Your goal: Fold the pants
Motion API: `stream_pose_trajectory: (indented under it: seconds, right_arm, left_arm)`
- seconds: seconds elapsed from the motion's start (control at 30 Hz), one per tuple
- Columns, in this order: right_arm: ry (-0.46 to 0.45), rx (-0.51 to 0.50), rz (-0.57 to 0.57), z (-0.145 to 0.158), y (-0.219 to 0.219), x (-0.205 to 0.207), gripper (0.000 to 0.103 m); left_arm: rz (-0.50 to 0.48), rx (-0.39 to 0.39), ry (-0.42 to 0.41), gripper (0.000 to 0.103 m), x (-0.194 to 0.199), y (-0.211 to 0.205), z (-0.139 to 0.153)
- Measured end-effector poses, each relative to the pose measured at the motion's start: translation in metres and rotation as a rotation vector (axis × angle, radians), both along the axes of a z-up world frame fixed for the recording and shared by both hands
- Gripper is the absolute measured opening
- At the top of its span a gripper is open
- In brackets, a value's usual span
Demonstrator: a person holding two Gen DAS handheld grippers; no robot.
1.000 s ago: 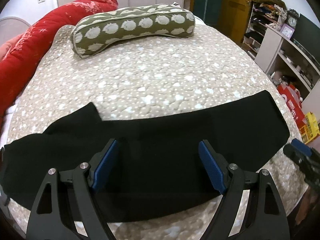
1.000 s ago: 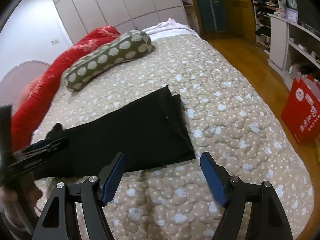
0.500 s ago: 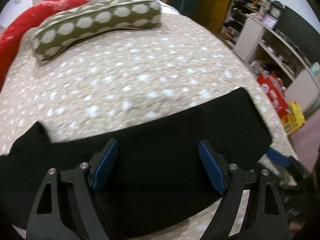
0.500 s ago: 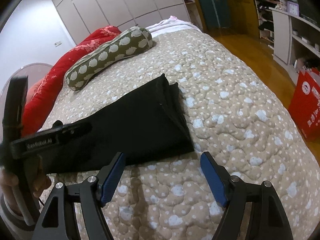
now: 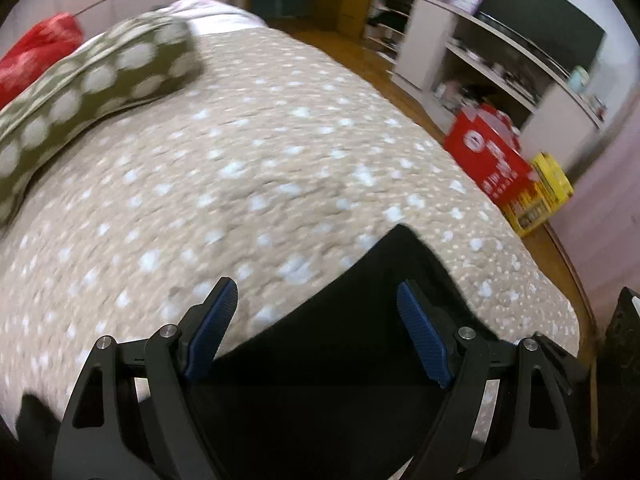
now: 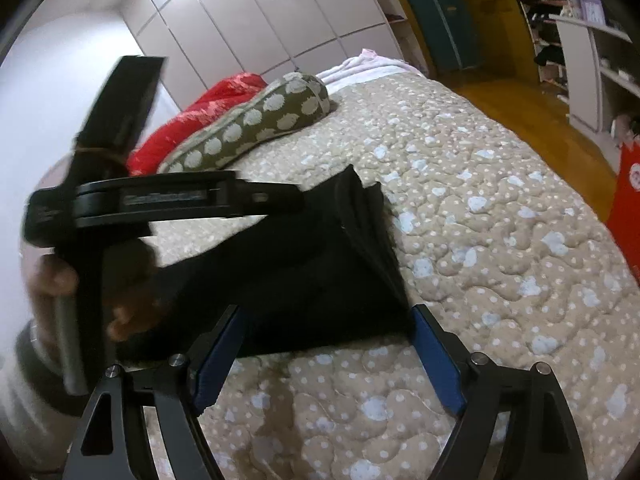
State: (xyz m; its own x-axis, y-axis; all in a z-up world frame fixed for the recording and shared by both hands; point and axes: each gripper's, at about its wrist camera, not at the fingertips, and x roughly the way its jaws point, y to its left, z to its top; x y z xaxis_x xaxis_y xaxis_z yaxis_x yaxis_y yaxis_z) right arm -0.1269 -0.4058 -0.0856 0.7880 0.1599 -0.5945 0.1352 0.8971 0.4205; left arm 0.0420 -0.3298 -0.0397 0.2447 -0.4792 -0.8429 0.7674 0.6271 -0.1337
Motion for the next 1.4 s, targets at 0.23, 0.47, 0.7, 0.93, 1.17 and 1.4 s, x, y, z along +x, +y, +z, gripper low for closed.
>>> stream_pose_trajectory:
  seconds: [0.23,0.47,0.7,0.93,1.17,1.4]
  right_arm:
    - [-0.014,0.043,0.011,-0.002,-0.004,0.008,0.08]
    - [0.017,0.063,-0.019,-0.005,-0.009,0.023,0.03]
    - [-0.046,0.017,0.035,0.028,0.011,0.028,0.013]
    - [-0.162,-0.06,0.243,0.083,0.092,0.044,0.012]
    - [-0.095,-0.018,0.498,0.052,0.197,0.088,0.012]
    - [-0.017,0.038,0.599,0.049,0.21,0.089,0.046]
  left_arm:
    - [-0.156,0.057,0.044,0.082,0.005,-0.043,-0.018]
    - [-0.256,0.083,0.003,0.074,-0.002,-0.06,-0.025]
    - [-0.233,-0.016,0.006,0.048,-0.001,-0.031,0.017]
    - [-0.016,-0.115,-0.1,0.048,0.013,0.087,0.088]
    - [0.271,-0.082,-0.077,0.048,0.024,0.219,0.067]
    - [0.419,-0.077,0.01,0.048,0.013,0.283,0.027]
